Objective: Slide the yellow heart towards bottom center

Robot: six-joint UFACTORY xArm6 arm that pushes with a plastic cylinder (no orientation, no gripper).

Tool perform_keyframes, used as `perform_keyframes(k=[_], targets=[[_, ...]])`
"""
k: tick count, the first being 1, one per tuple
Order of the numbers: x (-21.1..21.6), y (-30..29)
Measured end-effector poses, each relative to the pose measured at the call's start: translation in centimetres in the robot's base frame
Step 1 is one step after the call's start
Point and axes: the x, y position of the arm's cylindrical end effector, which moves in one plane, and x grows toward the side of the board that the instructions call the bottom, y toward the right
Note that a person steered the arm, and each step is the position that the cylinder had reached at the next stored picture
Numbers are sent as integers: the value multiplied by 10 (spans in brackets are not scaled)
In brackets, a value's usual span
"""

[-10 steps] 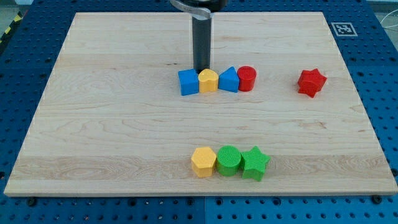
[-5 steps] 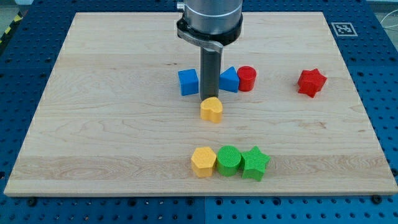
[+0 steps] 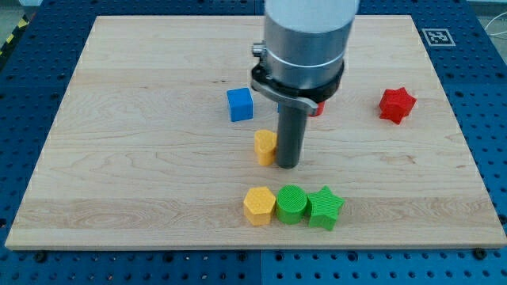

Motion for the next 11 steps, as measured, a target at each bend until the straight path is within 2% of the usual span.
perform_keyframes(k=[4,7,11], targets=[[-78,-18],[-44,-55],[27,-105]])
